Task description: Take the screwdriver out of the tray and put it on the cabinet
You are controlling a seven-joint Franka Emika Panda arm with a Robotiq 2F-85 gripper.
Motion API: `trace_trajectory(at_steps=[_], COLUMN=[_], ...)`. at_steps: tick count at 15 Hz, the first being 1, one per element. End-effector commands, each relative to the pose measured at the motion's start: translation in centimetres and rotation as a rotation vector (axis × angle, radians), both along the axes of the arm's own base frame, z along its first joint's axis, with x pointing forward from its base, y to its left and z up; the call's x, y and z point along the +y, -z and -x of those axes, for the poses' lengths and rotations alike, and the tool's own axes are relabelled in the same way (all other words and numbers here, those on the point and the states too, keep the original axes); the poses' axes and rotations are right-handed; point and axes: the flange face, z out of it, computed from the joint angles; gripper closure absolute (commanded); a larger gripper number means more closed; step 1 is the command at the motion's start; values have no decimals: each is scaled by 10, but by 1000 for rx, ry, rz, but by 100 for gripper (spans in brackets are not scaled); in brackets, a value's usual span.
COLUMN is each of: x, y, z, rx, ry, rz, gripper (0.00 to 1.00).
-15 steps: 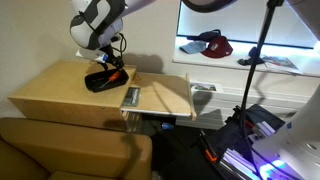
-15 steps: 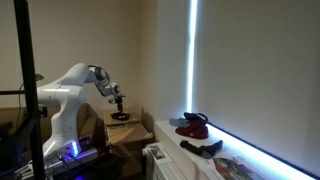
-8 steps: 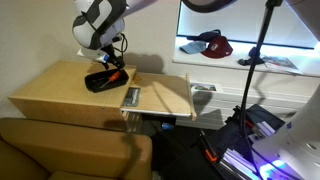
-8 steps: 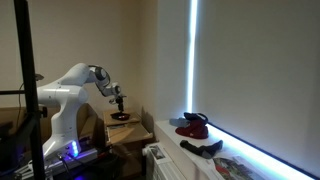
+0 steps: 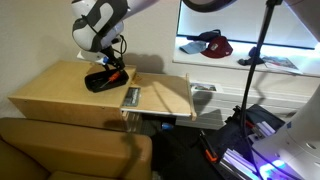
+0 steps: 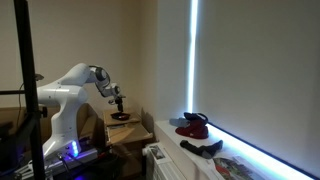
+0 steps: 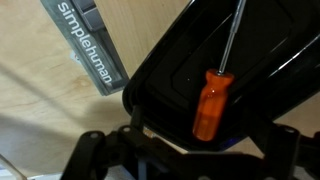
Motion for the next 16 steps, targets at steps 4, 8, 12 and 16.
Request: trace_trajectory(at_steps=[4, 8, 12, 16], x=[-5, -14, -28, -34], y=[8, 13, 25, 29], z=[0, -4, -7, -13], rx=[45, 103, 231, 265], ry=[19, 28, 46, 31], rz=[-31, -44, -37, -49], gripper=[0, 0, 0, 0])
